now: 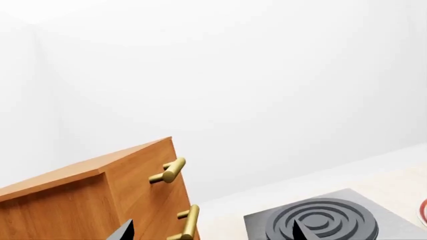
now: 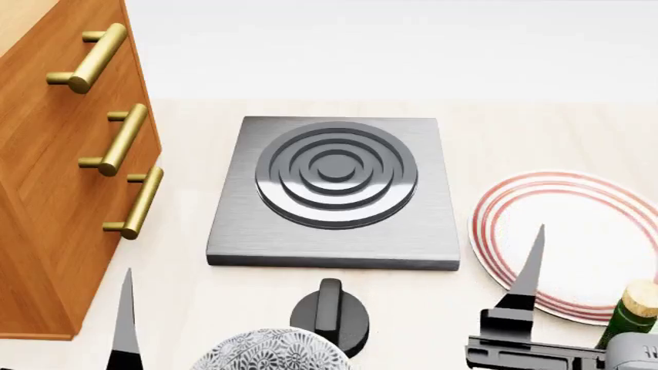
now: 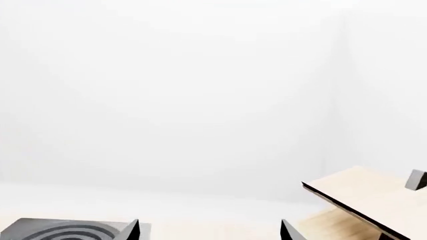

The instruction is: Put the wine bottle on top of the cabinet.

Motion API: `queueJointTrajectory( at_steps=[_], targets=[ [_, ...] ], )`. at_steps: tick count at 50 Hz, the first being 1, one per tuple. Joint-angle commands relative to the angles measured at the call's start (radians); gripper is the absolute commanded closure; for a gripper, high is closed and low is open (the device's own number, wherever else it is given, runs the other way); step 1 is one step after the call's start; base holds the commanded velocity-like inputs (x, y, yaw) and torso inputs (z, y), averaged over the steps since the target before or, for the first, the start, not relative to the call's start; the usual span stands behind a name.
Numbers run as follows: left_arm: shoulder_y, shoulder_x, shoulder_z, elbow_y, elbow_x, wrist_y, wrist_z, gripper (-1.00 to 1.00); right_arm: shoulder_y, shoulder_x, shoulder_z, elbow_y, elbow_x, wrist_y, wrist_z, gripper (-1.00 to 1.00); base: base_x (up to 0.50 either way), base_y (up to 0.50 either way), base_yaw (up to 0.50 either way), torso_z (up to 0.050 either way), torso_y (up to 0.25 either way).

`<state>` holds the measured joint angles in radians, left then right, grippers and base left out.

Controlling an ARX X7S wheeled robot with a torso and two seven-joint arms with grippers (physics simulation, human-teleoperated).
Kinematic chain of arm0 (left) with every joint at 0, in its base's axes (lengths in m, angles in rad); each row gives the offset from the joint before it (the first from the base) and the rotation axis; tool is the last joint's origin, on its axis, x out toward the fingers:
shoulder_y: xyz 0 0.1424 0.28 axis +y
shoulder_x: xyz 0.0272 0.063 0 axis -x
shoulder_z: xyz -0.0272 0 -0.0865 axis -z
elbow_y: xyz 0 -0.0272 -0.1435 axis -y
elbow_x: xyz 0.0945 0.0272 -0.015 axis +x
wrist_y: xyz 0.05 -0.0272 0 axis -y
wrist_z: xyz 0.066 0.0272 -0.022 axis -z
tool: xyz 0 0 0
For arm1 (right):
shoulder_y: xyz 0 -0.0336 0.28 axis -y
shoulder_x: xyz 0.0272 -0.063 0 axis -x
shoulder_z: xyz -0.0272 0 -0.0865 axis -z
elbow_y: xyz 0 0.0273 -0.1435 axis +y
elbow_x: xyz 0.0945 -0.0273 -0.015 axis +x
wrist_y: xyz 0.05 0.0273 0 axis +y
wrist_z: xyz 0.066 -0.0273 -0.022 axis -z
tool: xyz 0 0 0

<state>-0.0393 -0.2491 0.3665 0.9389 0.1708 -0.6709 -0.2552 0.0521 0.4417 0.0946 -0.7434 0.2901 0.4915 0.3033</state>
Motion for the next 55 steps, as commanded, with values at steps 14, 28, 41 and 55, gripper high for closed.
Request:
queueJointTrajectory(
  at_steps=[14,28,41,55],
  targets=[
    [0.001,0.018,-0.018,-0.018,-0.029,0.051,0.030,-1.00,-0.059,-0.034,0.043,0.081,-0.027,-0.081,-0.017,-1.00,0.00,0.00,0.00,0.000,0.000],
    [-0.003,0.015,-0.011,-0.006,-0.029,0.036,0.025,-1.00,-0.078,-0.045,0.046,0.125,-0.029,-0.127,-0.019,-1.00,0.00,0.00,0.00,0.000,0.000],
    [-0.001,0.011,-0.009,-0.006,-0.032,0.037,0.019,-1.00,-0.071,-0.047,0.070,0.196,-0.015,-0.153,-0.024,-1.00,0.00,0.00,0.00,0.000,0.000],
    [-0.001,0.008,-0.009,-0.003,-0.038,0.033,0.014,-1.00,-0.069,-0.047,0.073,0.222,-0.016,-0.164,-0.021,-1.00,0.00,0.00,0.00,0.000,0.000]
  ],
)
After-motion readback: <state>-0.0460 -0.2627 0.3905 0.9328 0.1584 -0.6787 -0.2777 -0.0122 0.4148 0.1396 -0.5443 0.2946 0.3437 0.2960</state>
